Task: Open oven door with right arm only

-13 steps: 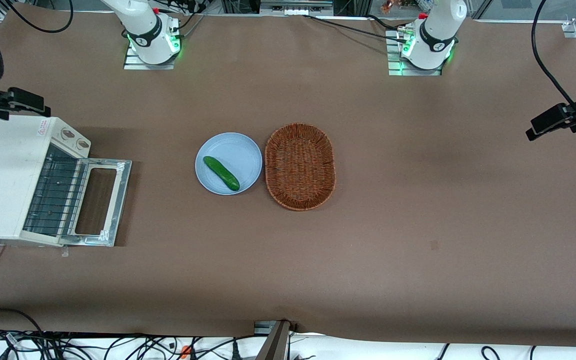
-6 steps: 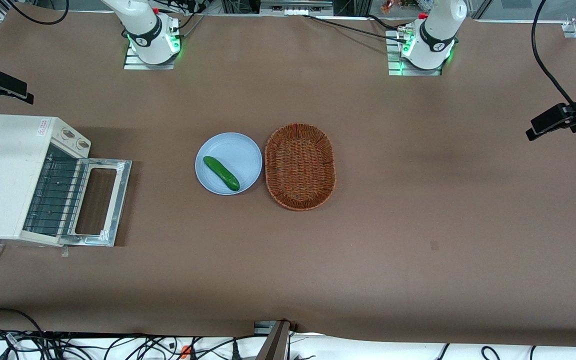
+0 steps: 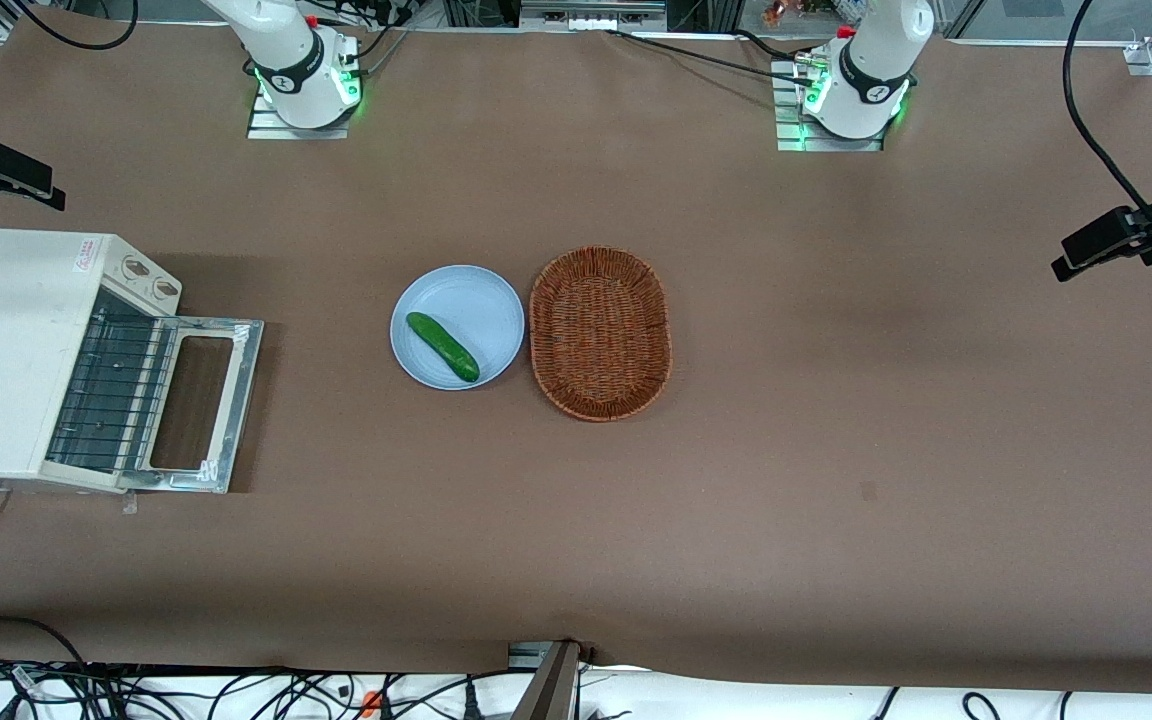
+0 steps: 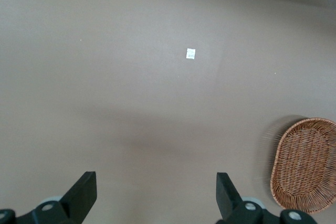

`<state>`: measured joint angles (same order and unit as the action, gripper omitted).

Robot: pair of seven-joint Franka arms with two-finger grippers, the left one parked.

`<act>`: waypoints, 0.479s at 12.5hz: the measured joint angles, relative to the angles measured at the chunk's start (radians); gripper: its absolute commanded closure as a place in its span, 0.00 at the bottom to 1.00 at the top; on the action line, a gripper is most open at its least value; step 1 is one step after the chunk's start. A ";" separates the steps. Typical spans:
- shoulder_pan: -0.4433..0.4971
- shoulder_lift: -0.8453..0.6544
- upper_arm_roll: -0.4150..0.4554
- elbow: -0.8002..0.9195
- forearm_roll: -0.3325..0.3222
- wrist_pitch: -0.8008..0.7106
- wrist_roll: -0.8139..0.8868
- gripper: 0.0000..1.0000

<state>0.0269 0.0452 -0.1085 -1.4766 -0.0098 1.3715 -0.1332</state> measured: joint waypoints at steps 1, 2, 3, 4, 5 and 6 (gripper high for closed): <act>0.001 0.000 0.002 0.001 0.000 0.001 0.000 0.00; 0.002 0.000 0.005 0.002 0.000 0.001 0.000 0.00; 0.002 0.000 0.007 0.003 0.000 0.002 0.000 0.00; 0.002 0.000 0.007 0.005 -0.001 0.002 0.000 0.00; 0.002 0.000 0.007 0.007 -0.002 0.002 0.000 0.00; 0.002 0.000 0.007 0.008 -0.003 0.002 0.000 0.00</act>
<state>0.0292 0.0451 -0.1013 -1.4687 -0.0128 1.3732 -0.1332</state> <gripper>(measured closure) 0.000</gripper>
